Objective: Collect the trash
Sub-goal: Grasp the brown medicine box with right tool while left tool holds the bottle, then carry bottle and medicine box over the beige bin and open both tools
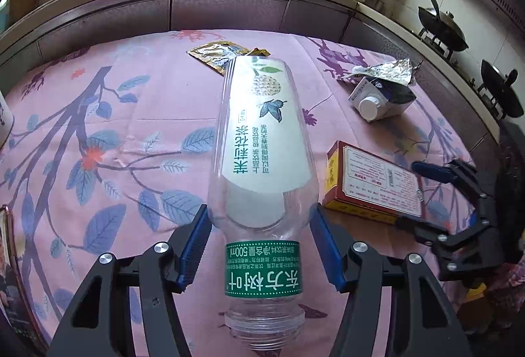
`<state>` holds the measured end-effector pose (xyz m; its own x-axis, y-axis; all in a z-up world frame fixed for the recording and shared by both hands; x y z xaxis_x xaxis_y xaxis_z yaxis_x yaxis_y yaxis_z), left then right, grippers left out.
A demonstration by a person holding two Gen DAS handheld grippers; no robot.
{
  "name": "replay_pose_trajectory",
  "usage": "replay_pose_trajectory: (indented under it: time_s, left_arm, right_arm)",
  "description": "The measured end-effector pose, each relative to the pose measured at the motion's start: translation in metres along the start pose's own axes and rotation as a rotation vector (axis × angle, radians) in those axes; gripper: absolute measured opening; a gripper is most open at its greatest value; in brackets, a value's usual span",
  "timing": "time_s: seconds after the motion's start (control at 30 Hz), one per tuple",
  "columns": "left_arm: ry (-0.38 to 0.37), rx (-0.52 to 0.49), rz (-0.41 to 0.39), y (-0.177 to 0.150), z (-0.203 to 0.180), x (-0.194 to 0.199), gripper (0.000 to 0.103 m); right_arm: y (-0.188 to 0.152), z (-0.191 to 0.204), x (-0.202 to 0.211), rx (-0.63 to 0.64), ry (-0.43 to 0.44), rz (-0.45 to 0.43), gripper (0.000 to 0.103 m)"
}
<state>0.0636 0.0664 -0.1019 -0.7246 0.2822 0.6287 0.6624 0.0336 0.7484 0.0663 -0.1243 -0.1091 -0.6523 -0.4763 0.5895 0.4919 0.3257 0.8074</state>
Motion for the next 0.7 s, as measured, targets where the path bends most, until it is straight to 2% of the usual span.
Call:
replay_pose_trajectory:
  time_s: [0.13,0.23,0.4,0.57,0.7]
  left_arm:
    - [-0.031,0.016,-0.033,0.005,-0.004,0.017,0.061]
    - [-0.084,0.012,-0.052,0.009,-0.015,0.029,0.061]
    - [-0.189,-0.026,-0.050,0.013,-0.052,0.035,0.061]
    - [-0.299,-0.055,-0.033,0.020,-0.100,0.024,0.061]
    - [-0.359,-0.098,-0.015,0.026,-0.142,0.010,0.060]
  right_arm:
    - [-0.005,0.008,0.018,0.011,0.019,-0.037,0.060]
    - [-0.009,0.004,0.042,-0.034,-0.008,-0.085,0.058]
    - [-0.022,-0.019,0.088,-0.141,-0.097,-0.153,0.057]
    - [-0.043,-0.051,0.139,-0.210,-0.242,-0.211,0.057]
    - [-0.063,-0.079,0.165,-0.264,-0.345,-0.230,0.057]
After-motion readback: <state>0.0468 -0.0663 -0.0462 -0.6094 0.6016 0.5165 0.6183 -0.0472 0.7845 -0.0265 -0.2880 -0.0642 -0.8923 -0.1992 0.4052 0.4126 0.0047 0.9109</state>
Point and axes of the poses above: each gripper's, at about its wrist camera, not at the fingertips, and x roughly against the way its jaws point, z to its left, y to its top, the point moved 3 cm from there along -x, roughly the way its jaws point, and after that the axes turned 13 degrees about -z, right-handed, at the moved point
